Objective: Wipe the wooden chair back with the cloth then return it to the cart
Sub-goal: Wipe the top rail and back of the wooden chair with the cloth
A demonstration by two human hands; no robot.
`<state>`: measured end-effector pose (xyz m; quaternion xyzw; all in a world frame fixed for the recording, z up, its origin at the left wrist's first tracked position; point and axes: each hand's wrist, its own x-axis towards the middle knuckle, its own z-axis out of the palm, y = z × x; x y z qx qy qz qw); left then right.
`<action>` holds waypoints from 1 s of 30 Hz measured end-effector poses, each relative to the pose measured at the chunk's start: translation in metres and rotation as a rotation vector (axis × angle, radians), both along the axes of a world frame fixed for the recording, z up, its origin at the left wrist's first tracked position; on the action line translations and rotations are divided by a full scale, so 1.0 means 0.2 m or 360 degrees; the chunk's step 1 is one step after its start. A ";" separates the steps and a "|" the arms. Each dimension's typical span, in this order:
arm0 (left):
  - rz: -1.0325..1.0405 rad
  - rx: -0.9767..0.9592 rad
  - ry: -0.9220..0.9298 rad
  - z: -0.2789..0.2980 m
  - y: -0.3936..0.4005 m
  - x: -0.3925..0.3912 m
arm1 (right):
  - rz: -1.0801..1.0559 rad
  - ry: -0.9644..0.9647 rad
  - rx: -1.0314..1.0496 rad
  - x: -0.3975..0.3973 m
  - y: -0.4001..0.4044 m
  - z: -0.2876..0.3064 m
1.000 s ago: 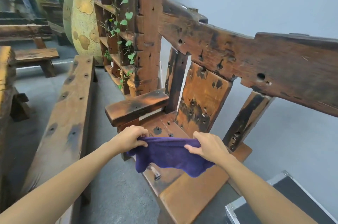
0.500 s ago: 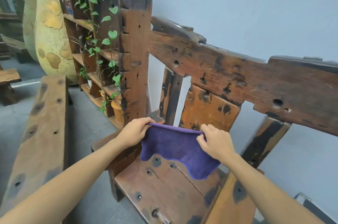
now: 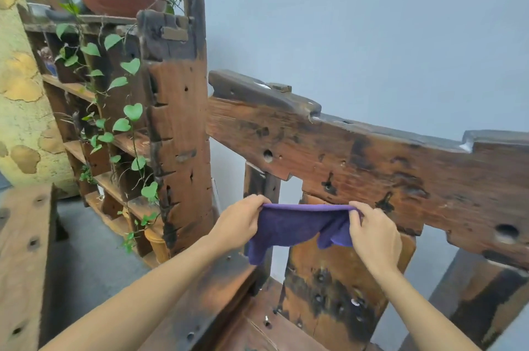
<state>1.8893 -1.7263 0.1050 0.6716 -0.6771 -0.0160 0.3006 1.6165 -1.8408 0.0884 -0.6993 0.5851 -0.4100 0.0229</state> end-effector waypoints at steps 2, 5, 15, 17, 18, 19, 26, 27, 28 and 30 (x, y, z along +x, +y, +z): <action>-0.0038 -0.0049 -0.0023 0.04 -0.15 0.09 | -0.0122 -0.0307 0.0163 0.12 -0.12 0.01; -0.0058 -0.0166 0.0020 0.09 -0.34 0.20 | -0.0134 -0.0725 0.0334 0.30 -0.25 0.03; -0.0283 -0.0432 0.0162 0.27 -0.79 0.52 | 0.0049 -0.1007 -0.0335 0.76 -0.43 0.35; -0.0340 -0.0477 0.0142 0.32 -0.90 0.62 | 0.0117 -0.0749 -0.0496 0.85 -0.47 0.39; -0.0348 -0.0498 0.0134 0.34 -0.93 0.64 | 0.0143 -0.0601 -0.0534 0.88 -0.50 0.40; -0.0365 -0.0515 0.0138 0.36 -0.97 0.67 | 0.0139 -0.0448 -0.0553 0.91 -0.51 0.42; -0.0486 -0.0533 -0.0263 0.50 -1.26 1.02 | -0.0072 -0.0017 -0.0601 1.30 -0.79 0.57; -0.0492 -0.0536 -0.0334 0.50 -1.30 1.07 | -0.0161 0.0035 -0.0614 1.37 -0.84 0.60; -0.0486 -0.0563 -0.0380 0.50 -1.32 1.11 | -0.0258 0.0098 -0.0634 1.42 -0.88 0.63; -0.0489 -0.0676 -0.0377 0.50 -1.37 1.21 | -0.0457 0.0194 -0.0670 1.52 -0.96 0.66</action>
